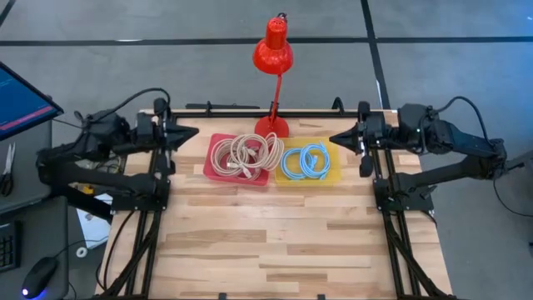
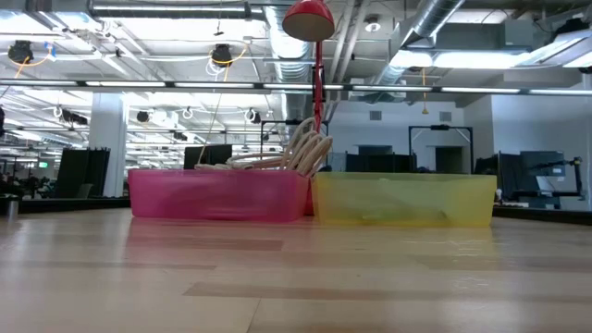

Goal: Sort HDMI cables
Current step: Return to Home Position

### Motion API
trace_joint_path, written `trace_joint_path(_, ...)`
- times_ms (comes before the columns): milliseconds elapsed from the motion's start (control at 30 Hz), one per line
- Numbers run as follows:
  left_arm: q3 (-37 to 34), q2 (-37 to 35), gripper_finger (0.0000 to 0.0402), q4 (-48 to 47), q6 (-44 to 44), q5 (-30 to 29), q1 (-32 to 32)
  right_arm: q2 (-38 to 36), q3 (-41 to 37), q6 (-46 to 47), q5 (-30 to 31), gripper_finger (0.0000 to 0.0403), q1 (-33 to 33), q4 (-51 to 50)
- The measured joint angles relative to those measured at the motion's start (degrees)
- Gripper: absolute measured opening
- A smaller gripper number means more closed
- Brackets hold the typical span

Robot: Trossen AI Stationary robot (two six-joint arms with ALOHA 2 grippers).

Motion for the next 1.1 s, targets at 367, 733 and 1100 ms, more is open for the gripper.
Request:
trace_joint_path(367, -0.1, -8.4, 0.0004, -2.8, -2.2, 3.6, 3.5, -1.7, 0.1, 0.0, 0.0, 0.0, -0.8, -0.6)
trace_joint_path(733, 0.0, -16.8, 0.0004, -6.6, -3.3, 1.5, 3.5, -6.8, 0.0, 1.4, 0.5, 0.0, -0.7, -5.2)
trace_joint_path(1100, 0.0, -20.7, 0.0004, -10.2, -2.9, -2.5, 3.5, -16.3, 0.0, 4.2, 3.4, 0.0, -0.7, -12.0)
